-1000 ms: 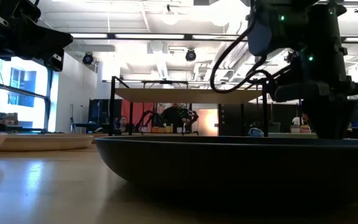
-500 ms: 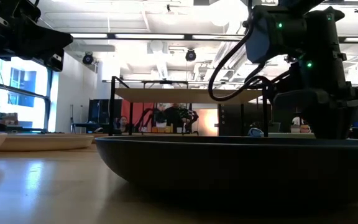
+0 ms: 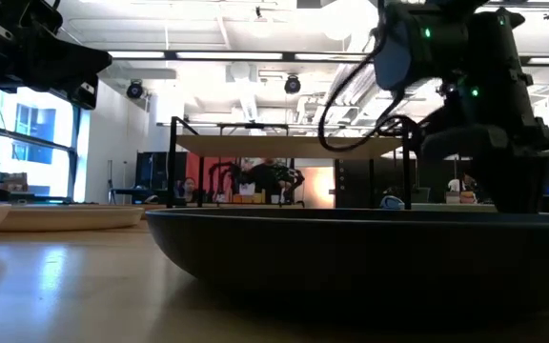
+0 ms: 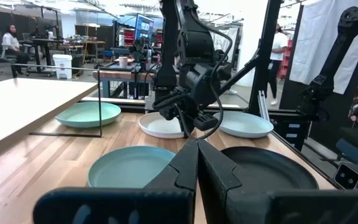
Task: Place and stack plates onto a shelf
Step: Put the white plate on the shelf
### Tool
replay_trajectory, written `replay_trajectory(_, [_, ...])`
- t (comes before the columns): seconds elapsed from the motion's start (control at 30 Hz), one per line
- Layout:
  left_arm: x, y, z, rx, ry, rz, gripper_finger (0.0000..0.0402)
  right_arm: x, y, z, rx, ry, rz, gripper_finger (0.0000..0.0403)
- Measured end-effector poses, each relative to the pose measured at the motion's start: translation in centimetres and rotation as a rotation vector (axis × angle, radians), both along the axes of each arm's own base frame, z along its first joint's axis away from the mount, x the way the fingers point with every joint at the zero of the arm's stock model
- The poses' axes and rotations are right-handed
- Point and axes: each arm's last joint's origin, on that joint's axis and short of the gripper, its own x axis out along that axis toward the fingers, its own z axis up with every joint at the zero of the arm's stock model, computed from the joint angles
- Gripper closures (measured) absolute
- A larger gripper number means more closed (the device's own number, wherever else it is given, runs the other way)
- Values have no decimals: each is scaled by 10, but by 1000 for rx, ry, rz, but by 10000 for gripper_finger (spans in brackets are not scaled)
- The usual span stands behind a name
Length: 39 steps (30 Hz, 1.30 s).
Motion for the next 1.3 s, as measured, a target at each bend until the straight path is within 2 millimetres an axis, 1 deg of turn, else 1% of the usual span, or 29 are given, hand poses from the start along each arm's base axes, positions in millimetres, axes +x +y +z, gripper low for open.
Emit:
replay_trajectory(0.3, [0, 0, 0, 0, 0, 0, 401, 18, 4, 26, -21, -69, -13, 403])
replay_trajectory(0.77, [0, 0, 0, 2, 0, 0, 401, 41, 8, 84, -87, -163, -6, 402])
replay_trajectory(1.13, [0, 0, 0, 0, 0, 0, 401, 57, 11, 127, -94, -301, 70, 403])
replay_trajectory(1.3, [0, 0, 0, 0, 0, 0, 401, 65, 10, 153, -91, -398, 145, 403])
